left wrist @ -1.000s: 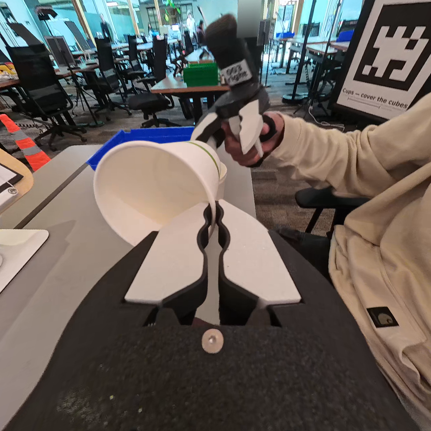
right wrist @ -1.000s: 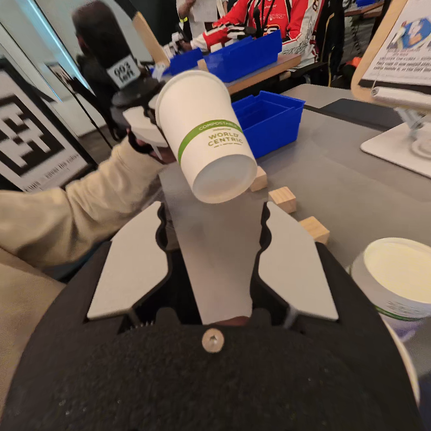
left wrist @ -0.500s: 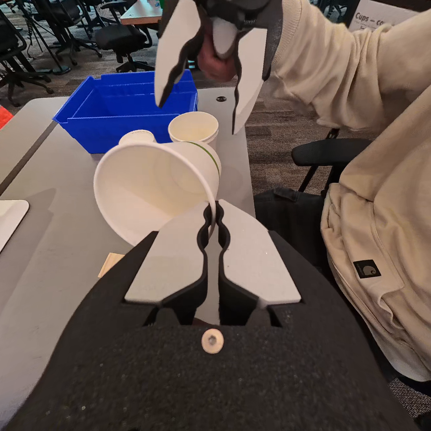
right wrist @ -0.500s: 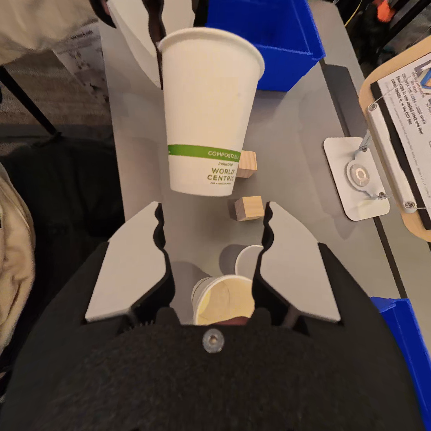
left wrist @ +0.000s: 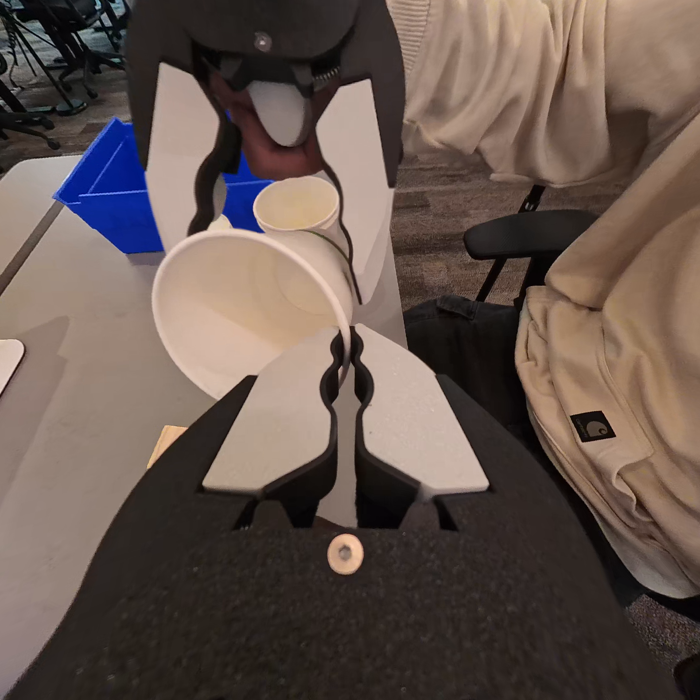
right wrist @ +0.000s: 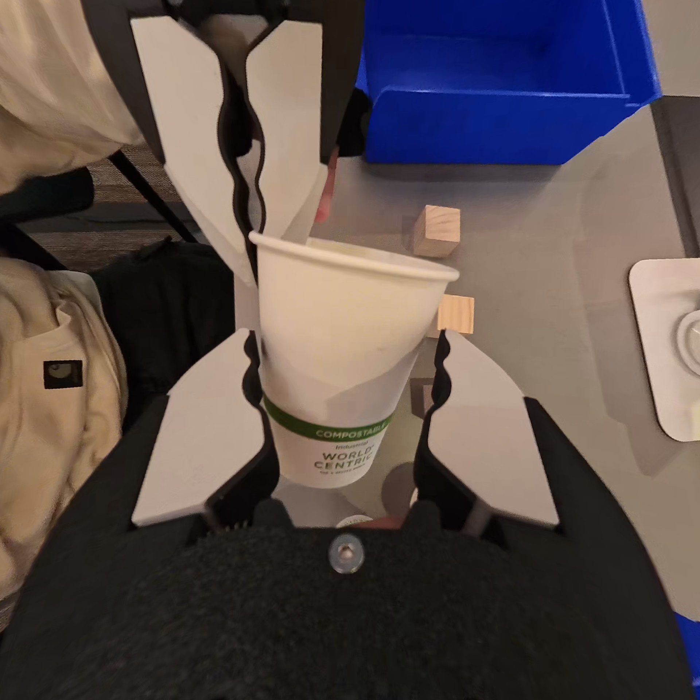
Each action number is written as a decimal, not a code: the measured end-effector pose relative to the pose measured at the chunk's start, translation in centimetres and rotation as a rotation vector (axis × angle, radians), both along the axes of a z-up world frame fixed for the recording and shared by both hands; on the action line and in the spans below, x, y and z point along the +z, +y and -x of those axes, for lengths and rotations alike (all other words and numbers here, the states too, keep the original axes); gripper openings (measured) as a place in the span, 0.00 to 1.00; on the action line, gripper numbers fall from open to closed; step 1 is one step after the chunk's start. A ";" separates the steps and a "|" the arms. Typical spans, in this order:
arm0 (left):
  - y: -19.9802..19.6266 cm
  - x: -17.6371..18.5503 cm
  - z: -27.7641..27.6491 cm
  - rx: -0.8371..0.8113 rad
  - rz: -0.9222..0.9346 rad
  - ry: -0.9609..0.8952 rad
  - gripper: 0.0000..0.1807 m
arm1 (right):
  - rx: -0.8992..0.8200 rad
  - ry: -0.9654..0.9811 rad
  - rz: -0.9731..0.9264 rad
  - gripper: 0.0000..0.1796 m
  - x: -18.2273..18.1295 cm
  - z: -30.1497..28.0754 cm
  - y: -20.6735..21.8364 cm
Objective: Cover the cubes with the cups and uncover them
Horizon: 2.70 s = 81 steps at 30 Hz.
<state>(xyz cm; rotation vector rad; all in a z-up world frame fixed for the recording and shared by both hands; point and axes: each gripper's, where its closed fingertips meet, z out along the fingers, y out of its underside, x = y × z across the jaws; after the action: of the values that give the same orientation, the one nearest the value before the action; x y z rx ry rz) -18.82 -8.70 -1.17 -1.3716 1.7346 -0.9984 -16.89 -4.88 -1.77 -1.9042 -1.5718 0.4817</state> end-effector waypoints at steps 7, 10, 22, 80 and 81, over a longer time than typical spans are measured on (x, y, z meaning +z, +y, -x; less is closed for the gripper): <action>-0.3 -0.1 -0.4 -0.005 -0.005 -0.010 0.01 | 0.018 -0.058 0.028 0.47 -1.5 0.4 0.0; 0.1 0.2 -0.6 0.024 -0.008 -0.064 0.03 | 0.001 -0.039 0.005 0.46 -1.1 0.2 0.2; 3.7 3.4 3.8 0.401 0.209 -0.496 0.33 | -0.295 0.307 -0.120 0.47 4.1 -6.8 1.2; 6.0 -9.6 5.1 1.110 0.101 -0.139 0.32 | -0.847 0.328 -0.163 0.53 -5.7 -18.3 -0.6; 6.0 -9.5 5.0 1.106 0.102 -0.138 0.32 | -0.847 0.312 -0.151 0.53 -5.8 -18.4 -0.8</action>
<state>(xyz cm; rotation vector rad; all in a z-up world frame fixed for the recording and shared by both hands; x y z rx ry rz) -23.86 -2.69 -10.71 -1.9008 0.5957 -0.5039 1.47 -5.66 -7.60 -2.0361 -0.4992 0.2497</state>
